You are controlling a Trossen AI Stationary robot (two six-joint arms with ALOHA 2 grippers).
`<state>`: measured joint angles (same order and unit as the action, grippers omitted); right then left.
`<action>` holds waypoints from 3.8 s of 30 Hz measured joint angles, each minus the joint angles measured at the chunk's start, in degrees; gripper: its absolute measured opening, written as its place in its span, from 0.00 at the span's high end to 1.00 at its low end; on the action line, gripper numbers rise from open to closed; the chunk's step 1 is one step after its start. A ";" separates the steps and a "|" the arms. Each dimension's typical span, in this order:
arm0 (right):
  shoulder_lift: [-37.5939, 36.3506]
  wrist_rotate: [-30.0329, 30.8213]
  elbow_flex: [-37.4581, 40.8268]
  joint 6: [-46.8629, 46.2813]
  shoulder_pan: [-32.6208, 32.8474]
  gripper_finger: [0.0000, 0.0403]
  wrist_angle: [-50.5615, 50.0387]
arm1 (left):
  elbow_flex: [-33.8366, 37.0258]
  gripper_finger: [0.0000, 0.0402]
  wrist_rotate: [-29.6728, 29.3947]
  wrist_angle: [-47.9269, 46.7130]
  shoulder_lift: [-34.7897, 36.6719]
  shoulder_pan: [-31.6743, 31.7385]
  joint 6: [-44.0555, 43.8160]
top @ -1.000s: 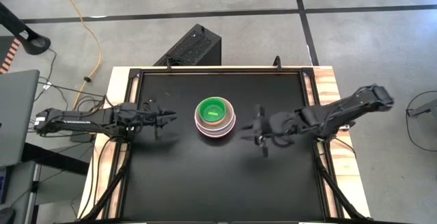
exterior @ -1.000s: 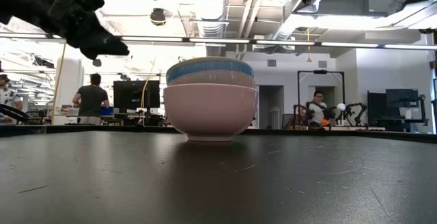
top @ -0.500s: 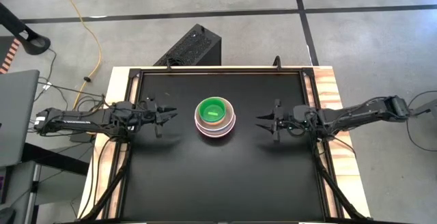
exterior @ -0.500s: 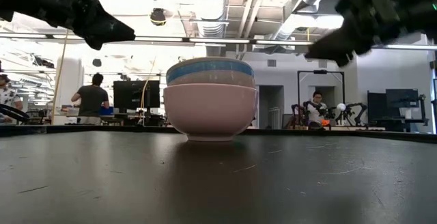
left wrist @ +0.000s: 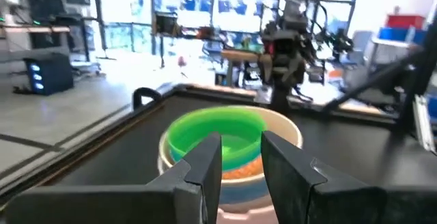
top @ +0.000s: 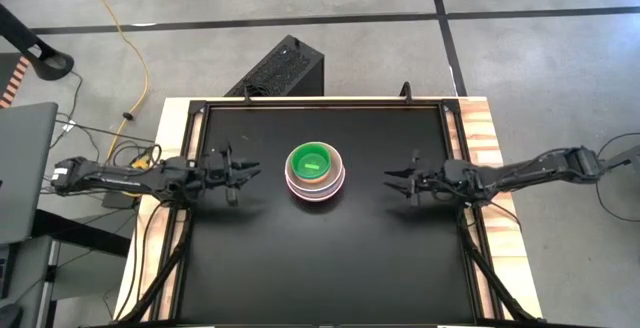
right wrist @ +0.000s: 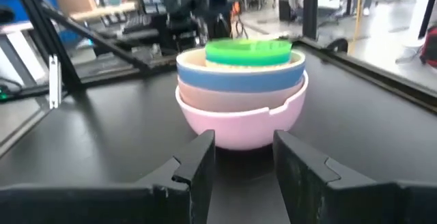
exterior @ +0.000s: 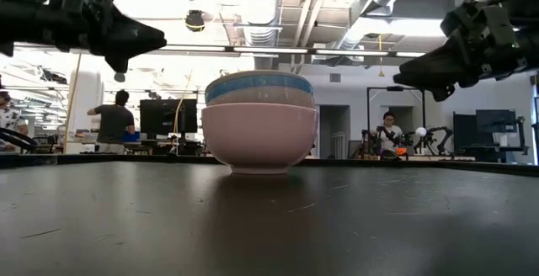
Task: Nest bowls inside each other
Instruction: Return to Home Position
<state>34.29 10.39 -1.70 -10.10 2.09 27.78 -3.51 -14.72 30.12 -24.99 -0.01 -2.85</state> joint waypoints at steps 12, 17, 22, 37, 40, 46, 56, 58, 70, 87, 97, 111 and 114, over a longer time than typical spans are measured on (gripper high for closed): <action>-0.93 0.08 1.25 2.66 0.00 0.59 1.43 | -2.36 0.77 -5.18 -16.36 10.13 0.06 1.73; -1.52 4.07 1.27 3.05 0.00 0.59 1.51 | -0.14 0.77 -3.91 -16.12 16.49 0.08 3.23; -1.30 7.44 1.29 -0.21 0.00 0.59 1.32 | 2.48 0.77 -4.91 -16.04 20.91 0.79 1.73; -1.32 7.48 1.34 -0.45 0.00 0.59 -0.93 | 2.93 0.77 -6.55 -25.56 21.64 2.16 -11.20; -1.32 7.48 1.34 -0.49 0.00 0.59 -2.10 | 2.93 0.77 -6.54 -25.52 21.64 2.16 -12.00; -1.32 7.48 1.34 -0.55 0.00 0.59 -5.31 | 2.97 0.77 -6.54 -25.54 21.64 2.14 -9.04; -1.32 7.48 1.36 -0.53 0.00 0.59 -10.86 | 3.04 0.77 -6.61 -25.54 21.64 2.14 -8.87; -1.32 7.48 1.36 -0.53 0.00 0.59 -11.68 | 3.04 0.77 -6.61 -25.54 21.64 2.14 -8.87; -1.32 7.48 1.36 -0.45 0.00 0.59 -12.93 | 3.08 0.77 -6.63 -25.54 21.64 2.14 -8.92; -1.32 7.48 1.38 -0.47 0.00 0.59 -12.89 | 3.11 0.77 -6.63 -25.54 21.64 2.14 -8.94; -1.32 7.48 1.38 -0.47 0.00 0.59 -12.89 | 3.13 0.77 -6.65 -25.54 21.64 2.14 -8.94; -1.32 7.48 1.38 -0.47 0.01 0.59 -12.88 | 3.13 0.77 -6.64 -25.54 21.63 2.13 -8.94; -1.32 7.48 1.38 -0.47 0.00 0.59 -12.89 | 3.13 0.77 -6.65 -25.54 21.64 2.14 -8.94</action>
<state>32.97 17.87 -0.32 -10.57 2.09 14.90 -0.38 -21.36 4.58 -3.36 2.13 -11.79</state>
